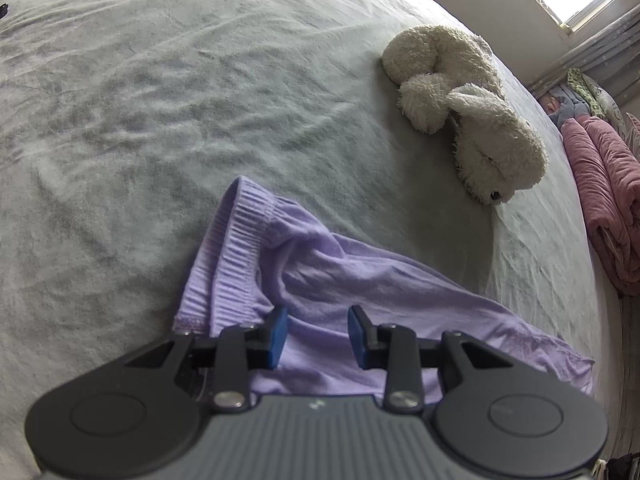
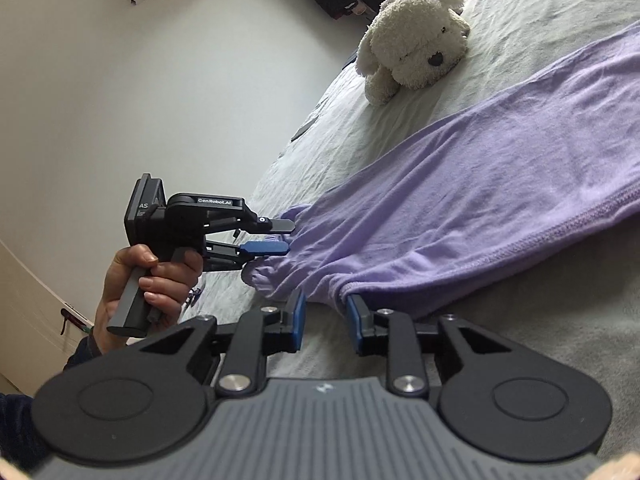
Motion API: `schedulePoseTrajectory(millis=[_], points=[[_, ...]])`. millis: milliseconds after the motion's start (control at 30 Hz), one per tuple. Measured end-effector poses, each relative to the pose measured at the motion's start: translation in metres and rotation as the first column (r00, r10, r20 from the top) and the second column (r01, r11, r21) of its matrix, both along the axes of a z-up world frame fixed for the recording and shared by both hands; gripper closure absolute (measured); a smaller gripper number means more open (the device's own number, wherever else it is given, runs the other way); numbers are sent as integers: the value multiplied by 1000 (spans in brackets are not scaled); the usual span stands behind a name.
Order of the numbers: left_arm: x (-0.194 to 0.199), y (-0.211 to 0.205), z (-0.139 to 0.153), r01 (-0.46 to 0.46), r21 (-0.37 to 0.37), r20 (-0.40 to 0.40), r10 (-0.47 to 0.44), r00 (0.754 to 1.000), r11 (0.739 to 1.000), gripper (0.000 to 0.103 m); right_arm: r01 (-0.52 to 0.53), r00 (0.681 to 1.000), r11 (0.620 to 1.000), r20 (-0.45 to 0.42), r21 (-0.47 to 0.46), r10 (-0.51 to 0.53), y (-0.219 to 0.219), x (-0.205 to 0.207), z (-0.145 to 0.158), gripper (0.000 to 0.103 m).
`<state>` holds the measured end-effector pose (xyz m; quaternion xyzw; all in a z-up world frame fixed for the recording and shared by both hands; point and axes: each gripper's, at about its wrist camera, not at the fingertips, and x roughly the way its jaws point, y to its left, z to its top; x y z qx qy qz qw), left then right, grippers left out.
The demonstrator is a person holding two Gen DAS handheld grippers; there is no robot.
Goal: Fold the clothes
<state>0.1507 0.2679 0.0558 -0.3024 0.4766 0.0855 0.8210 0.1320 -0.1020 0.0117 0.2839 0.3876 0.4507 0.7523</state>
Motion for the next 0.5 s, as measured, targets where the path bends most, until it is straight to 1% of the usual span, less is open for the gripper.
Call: schedulePoseTrajectory(millis=[33,133,200,267,367,500], points=[[0,0,0,-2,0,2,2,1000,1000,69,7,1000,1000,-2,-3,-7,0,1,-1,74],[-1,2,1,-6,-1,3,6,1000,1000,69,31,999,999,-9,-7,-31,-1,3,-3,67],[-1,3,0,-8,-6,1,8,1000,1000,69,47,999,999,-14,-9,-47,-1,4,-5,65],[-1,3,1,-6,-6,3,6,1000,1000,69,63,998,998,-18,-11,-63,-2,5,-6,60],[-1,1,1,2,-5,6,-2,1000,1000,69,86,996,996,-25,-14,-87,-3,7,-9,58],[0,0,1,3,-2,4,-3,1000,1000,69,-12,999,996,43,-83,16,23,6,-2,58]])
